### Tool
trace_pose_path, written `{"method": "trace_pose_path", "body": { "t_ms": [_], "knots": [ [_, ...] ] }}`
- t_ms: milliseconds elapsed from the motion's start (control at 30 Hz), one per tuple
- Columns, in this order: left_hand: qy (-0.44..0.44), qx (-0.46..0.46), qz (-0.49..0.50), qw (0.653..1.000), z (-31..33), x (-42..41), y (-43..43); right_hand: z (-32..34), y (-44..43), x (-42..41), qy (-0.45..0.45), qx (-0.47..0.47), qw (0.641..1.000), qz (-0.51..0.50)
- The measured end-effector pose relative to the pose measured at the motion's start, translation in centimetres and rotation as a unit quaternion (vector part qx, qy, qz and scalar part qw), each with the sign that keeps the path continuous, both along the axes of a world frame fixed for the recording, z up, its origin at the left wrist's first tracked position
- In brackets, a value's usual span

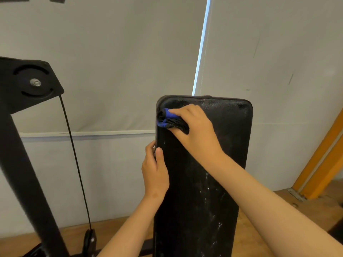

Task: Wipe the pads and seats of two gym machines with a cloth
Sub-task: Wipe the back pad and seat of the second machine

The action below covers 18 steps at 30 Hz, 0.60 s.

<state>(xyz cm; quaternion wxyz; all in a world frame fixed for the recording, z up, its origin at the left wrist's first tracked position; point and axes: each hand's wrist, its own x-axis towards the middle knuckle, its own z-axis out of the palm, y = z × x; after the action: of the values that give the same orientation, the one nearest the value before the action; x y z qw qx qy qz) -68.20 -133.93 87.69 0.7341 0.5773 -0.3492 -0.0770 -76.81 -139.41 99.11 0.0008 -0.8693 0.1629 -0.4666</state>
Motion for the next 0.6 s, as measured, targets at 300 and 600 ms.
{"method": "trace_pose_path", "body": {
  "t_ms": [300,600],
  "knots": [
    [0.019,0.013,0.005,1.0,-2.0,-0.4,0.5,3.8,-0.5,0.3,-0.031,0.038,0.999,-0.022],
    [0.067,-0.044,-0.001,0.997,-2.4,-0.5,0.6,-0.1,1.2,1.2,0.023,-0.032,0.999,-0.001]
  ]
}}
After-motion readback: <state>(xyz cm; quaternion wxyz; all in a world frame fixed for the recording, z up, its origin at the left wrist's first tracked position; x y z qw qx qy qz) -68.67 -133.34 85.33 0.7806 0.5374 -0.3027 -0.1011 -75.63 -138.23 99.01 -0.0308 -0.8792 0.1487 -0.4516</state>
